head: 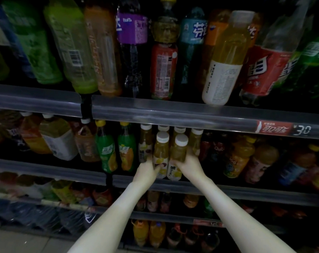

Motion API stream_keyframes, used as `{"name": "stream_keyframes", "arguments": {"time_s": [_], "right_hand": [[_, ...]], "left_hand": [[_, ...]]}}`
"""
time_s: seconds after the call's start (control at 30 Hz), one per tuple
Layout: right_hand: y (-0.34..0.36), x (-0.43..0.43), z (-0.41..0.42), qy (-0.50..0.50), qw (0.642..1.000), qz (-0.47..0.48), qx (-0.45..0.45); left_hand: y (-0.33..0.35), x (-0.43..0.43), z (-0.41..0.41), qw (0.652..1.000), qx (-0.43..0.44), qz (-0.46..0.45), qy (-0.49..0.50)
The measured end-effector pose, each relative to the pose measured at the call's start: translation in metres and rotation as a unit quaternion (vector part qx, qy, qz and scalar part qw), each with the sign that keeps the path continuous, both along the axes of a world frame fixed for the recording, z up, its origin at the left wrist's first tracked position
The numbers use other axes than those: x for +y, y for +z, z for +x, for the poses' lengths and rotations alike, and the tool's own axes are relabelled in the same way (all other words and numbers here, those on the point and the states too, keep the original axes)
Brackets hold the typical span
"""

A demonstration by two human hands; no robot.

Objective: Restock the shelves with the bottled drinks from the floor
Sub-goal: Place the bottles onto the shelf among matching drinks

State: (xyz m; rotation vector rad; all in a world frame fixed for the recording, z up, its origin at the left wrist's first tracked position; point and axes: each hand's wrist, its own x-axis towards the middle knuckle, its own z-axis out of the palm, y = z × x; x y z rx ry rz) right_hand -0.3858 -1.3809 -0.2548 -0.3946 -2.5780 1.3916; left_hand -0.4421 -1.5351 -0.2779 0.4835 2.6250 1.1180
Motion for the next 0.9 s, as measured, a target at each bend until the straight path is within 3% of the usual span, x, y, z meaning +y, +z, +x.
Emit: {"name": "stream_keyframes", "arguments": {"time_s": [0.13, 0.23, 0.3, 0.4, 0.5, 0.57, 0.7, 0.9], "right_hand": [[0.002, -0.003, 0.016, 0.004, 0.994, 0.095, -0.057], [0.022, -0.012, 0.032, -0.039, 0.977, 0.197, -0.077], [0.050, -0.022, 0.046, -0.052, 0.968, 0.246, -0.015], [0.106, -0.032, 0.063, -0.096, 0.943, 0.278, 0.153], [0.160, -0.031, 0.060, -0.181, 0.872, 0.310, 0.334], [0.188, -0.025, 0.049, -0.230, 0.841, 0.318, 0.374], [0.224, -0.019, 0.020, -0.272, 0.867, 0.275, 0.312], [0.236, -0.013, -0.002, -0.324, 0.895, 0.232, 0.203]], "left_hand": [[0.012, 0.000, 0.007, 0.997, 0.011, -0.070, -0.010], [0.036, -0.006, 0.026, 0.984, 0.110, -0.136, -0.034], [0.058, -0.014, 0.040, 0.971, 0.203, -0.110, -0.056], [0.097, -0.025, 0.049, 0.932, 0.356, 0.003, -0.068], [0.137, -0.026, 0.038, 0.852, 0.513, 0.094, -0.046], [0.164, -0.023, 0.029, 0.823, 0.557, 0.107, -0.038], [0.203, -0.017, 0.009, 0.815, 0.578, 0.048, -0.027], [0.214, -0.017, 0.001, 0.854, 0.519, 0.011, -0.041]]}}
